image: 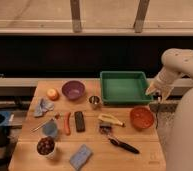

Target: Stack bowls into tray

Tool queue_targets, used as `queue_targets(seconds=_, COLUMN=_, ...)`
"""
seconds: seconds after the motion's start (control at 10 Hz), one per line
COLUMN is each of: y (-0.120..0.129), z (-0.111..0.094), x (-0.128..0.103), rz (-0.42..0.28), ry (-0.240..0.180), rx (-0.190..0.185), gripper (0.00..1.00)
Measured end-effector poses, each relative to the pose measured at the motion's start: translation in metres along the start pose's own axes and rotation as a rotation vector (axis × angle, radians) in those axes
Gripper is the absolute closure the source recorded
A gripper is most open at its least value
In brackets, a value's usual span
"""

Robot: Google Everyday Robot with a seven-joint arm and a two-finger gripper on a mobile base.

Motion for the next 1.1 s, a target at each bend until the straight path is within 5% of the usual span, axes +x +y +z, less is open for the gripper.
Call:
queue_targets(seconds=0.7, y=-0.031, z=0.033, x=0.021, rz=0.056, ry=0.078, rx=0.011, gripper=0.39)
queue_targets(seconds=1.1, y=-0.039, z=0.05, x=0.059, rz=0.041, ry=0.128, rx=0.037, gripper=0.39)
